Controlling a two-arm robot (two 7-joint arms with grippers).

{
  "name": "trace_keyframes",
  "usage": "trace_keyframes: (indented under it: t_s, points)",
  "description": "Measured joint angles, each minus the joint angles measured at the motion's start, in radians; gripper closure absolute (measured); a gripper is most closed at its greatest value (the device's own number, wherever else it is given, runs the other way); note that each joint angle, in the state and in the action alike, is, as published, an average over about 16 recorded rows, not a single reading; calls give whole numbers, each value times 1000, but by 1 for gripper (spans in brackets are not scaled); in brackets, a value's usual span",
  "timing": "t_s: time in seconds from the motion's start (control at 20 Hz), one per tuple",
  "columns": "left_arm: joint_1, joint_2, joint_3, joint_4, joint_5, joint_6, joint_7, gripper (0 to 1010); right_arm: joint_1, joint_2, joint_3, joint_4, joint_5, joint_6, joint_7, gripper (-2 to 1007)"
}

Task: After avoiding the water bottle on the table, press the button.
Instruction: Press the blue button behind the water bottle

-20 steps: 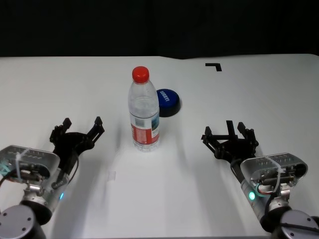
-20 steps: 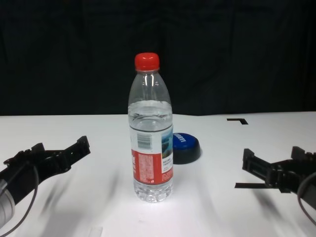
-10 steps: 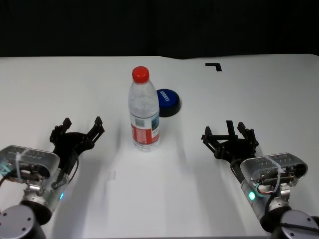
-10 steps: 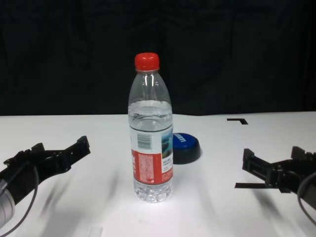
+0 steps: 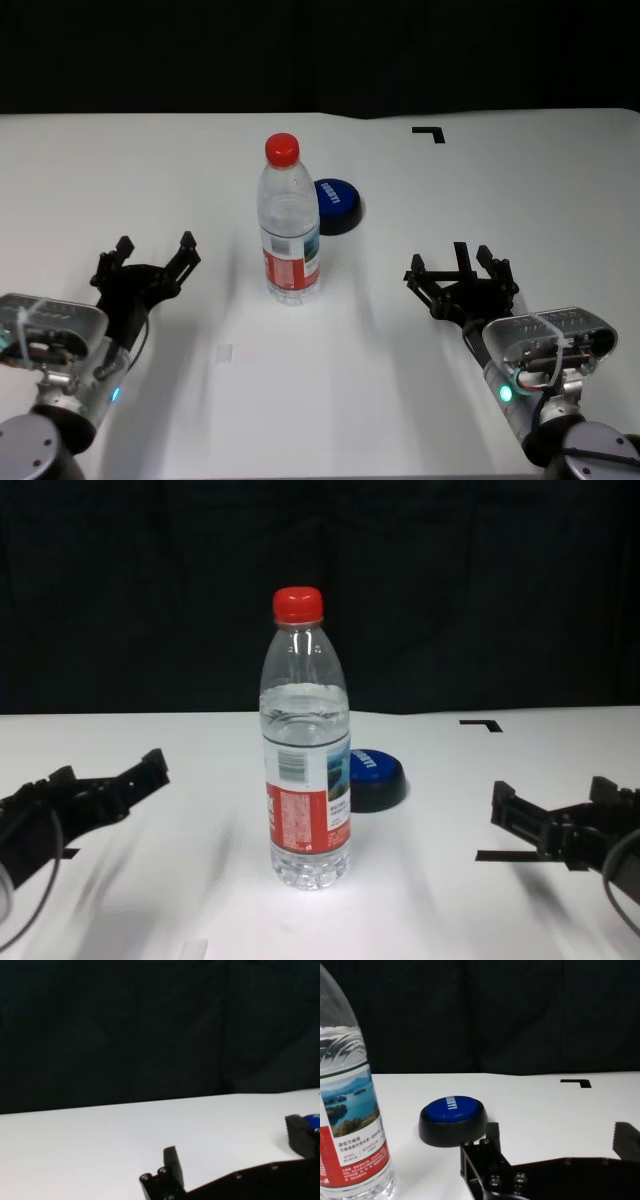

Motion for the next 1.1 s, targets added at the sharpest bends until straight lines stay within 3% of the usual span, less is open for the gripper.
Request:
trace_keyframes:
  t_s: [0.35, 0.65, 0.85, 1.1]
  points:
    - [66, 18, -35, -75, 14, 2, -33, 7, 0, 0, 0, 0, 0, 0, 0, 3]
    - [137, 47, -57, -153, 51, -12, -61, 7, 0, 0, 0, 0, 0, 0, 0, 3]
    - [166, 59, -55, -183, 77, -35, -83, 7, 0, 0, 0, 0, 0, 0, 0, 3]
    - [172, 58, -30, -178, 105, -66, -110, 7, 0, 0, 0, 0, 0, 0, 0, 2]
